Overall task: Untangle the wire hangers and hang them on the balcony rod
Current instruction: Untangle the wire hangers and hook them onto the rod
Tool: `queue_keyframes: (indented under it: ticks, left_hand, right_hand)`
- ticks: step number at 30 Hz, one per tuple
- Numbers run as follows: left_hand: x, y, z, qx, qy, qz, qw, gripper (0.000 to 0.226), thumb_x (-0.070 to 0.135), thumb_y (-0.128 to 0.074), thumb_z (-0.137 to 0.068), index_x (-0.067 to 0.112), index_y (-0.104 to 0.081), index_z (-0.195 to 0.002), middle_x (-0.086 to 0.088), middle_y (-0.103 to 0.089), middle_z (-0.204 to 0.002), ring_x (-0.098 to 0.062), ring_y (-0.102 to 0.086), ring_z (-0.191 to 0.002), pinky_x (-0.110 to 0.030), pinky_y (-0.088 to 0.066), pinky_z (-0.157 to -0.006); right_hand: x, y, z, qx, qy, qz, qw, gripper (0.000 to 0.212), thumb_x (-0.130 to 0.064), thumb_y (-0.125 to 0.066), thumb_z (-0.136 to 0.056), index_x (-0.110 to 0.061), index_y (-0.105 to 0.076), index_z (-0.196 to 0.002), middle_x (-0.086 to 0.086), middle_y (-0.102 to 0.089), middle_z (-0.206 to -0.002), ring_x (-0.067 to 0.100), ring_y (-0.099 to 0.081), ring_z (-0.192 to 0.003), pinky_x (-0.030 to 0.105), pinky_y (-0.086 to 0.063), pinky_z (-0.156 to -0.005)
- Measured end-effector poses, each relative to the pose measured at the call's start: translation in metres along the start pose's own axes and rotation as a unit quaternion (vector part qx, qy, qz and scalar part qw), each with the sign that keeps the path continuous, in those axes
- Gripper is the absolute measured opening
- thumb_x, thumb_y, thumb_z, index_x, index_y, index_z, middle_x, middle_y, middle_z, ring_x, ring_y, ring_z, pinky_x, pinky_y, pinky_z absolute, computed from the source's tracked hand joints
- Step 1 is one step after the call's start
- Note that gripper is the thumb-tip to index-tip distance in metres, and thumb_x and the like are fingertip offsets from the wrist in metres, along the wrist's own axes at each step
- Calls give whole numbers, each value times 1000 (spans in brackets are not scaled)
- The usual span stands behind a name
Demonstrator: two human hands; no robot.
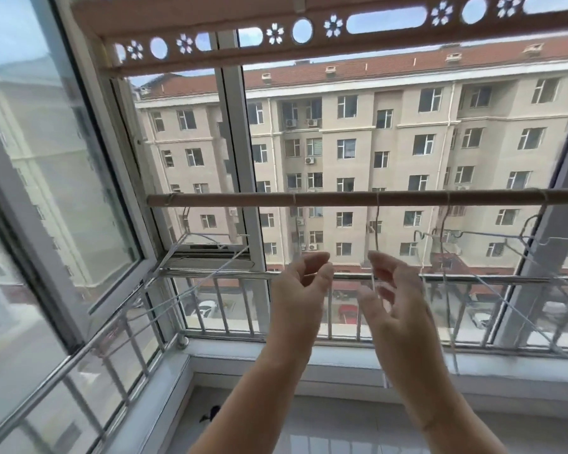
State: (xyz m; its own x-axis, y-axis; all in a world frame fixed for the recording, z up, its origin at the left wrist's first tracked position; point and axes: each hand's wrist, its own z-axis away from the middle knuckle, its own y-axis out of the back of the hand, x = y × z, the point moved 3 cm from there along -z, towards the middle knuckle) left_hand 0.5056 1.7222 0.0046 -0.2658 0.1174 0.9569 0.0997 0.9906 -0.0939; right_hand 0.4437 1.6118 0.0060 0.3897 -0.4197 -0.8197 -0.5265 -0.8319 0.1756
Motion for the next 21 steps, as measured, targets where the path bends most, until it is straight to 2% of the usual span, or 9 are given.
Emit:
queue_keyframes:
  ticks: [5,8,10,12,15,18,21]
  left_hand:
    - [33,71,-2,62,-88,-66,992,18,20,-61,-88,21,-66,-105,3,-72,-96,-6,-67,-91,-19,-52,-83]
    - [45,123,-15,103,-95,-92,986,18,22,-58,-90,22,-67,-106,6,-72,-95,-2,-66,-90,-16,-50,-80]
    - [50,159,-28,120,-89,-111,982,18,20,-56,-92,21,-66,-106,7,-71,-94,-1,-66,-87,-14,-49,-77]
    - [51,193,-44,137,-77,-133,979,22,16,-53,-93,18,-65,-110,3,-70,-96,-7,-65,-90,-20,-48,-82]
    - [34,240,-74,136,-19,-183,973,24,14,-50,-93,17,-66,-111,1,-69,-94,-14,-60,-89,-24,-45,-76]
    - [-1,272,-105,82,91,-213,969,23,17,-51,-93,15,-67,-110,-4,-69,-98,-21,-59,-95,-31,-44,-79]
    - [-25,279,-121,20,163,-195,967,21,17,-53,-93,9,-68,-104,-5,-68,-90,-20,-59,-86,-28,-44,-71]
  right_hand:
    - [-30,-70,17,-105,5,-80,991,35,-29,-50,-77,-38,-47,-110,-17,-55,-115,-3,-51,-111,13,-41,-93]
    - [-33,-118,24,-149,-15,-91,985,32,-30,-51,-78,-37,-49,-109,-19,-57,-111,-5,-52,-108,14,-44,-91]
    - [-29,-151,22,-161,-41,-93,982,24,-26,-54,-84,-35,-51,-106,-14,-59,-108,-1,-55,-104,14,-46,-87]
    - [-23,-185,16,-177,-80,-91,977,19,-19,-55,-89,-31,-53,-103,-9,-61,-105,0,-57,-100,10,-46,-81]
    - [-13,-233,4,-181,-137,-78,971,14,-22,-54,-90,-24,-57,-104,-7,-63,-100,1,-58,-92,8,-46,-75]
    - [-6,-270,-6,-172,-190,-98,962,21,-25,-52,-92,-13,-61,-106,0,-65,-98,12,-60,-89,21,-49,-78]
    - [-7,-290,-18,-141,-212,-116,960,16,-26,-54,-91,-12,-62,-94,2,-64,-83,11,-57,-73,18,-46,-63]
